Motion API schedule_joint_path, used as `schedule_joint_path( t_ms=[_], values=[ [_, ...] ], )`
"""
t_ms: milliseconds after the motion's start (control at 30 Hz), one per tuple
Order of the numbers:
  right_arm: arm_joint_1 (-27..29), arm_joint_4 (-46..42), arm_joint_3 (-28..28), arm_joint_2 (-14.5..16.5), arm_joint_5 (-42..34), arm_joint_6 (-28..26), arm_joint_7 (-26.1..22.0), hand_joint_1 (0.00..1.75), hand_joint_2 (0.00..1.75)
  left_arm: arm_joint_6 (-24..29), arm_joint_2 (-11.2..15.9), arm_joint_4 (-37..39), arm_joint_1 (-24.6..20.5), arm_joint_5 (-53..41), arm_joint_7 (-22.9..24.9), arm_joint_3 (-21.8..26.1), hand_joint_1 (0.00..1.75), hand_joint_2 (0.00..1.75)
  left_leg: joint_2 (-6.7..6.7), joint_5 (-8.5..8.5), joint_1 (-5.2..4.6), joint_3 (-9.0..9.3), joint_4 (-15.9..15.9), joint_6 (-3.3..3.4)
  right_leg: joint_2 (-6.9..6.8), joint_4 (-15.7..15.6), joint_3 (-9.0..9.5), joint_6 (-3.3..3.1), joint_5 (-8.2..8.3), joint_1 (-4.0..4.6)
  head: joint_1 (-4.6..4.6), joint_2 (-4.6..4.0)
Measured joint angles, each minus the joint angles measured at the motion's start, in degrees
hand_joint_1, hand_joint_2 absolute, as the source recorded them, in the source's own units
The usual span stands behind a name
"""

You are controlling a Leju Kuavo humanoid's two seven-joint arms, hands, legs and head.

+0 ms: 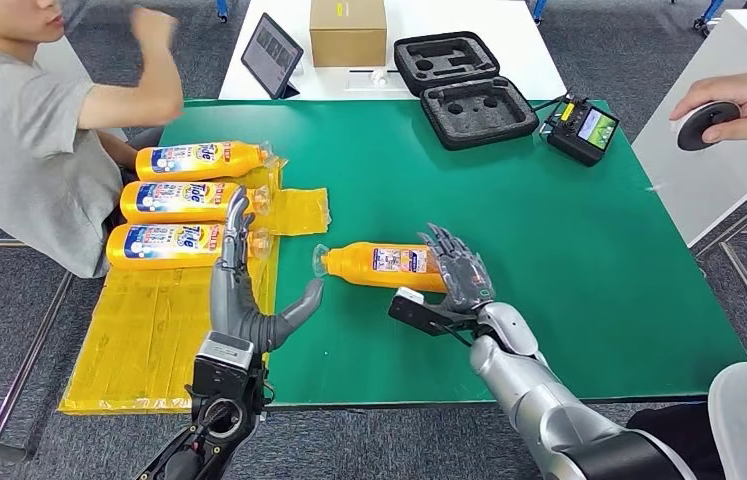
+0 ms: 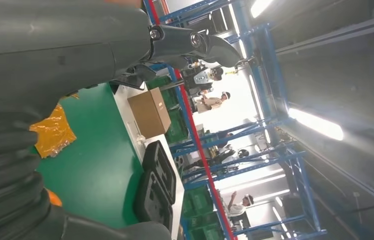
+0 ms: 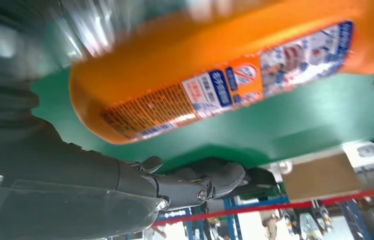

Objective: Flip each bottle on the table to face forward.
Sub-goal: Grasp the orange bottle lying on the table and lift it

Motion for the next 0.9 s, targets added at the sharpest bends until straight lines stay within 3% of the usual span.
schedule_joint_path(
  t_ms=[200, 433, 900],
  values=[
    [0.0, 1.0, 0.3, -0.7, 2.8, 1.1, 3.3, 0.0, 1.75, -0.1, -0.1, 0.9, -0.5, 0.2, 0.0, 0.0, 0.0, 1.75, 0.0, 0.0, 0.0, 0.0, 0.0, 0.0, 0.0, 0.0, 0.0, 0.0, 0.0, 0.0, 0.0, 0.0],
    [-0.5, 1.7, 3.9, -1.8, 10.8, -0.7, 10.9, 0.0, 1.75, -1.0, -0.3, 1.9, -1.0, 1.2, 0.0, -0.3, 0.0, 1.75, 0.0, 0.0, 0.0, 0.0, 0.0, 0.0, 0.0, 0.0, 0.01, 0.0, 0.0, 0.0, 0.01, 0.0],
    [-1.3, 2.2, 6.3, -2.4, 12.1, -1.0, 11.1, 0.0, 1.75, -1.3, -0.7, 3.1, -1.6, 1.3, 0.0, -0.8, 0.0, 1.75, 0.0, 0.0, 0.0, 0.01, 0.0, 0.01, 0.0, 0.0, 0.02, 0.0, 0.01, 0.0, 0.01, 0.0]
  ],
)
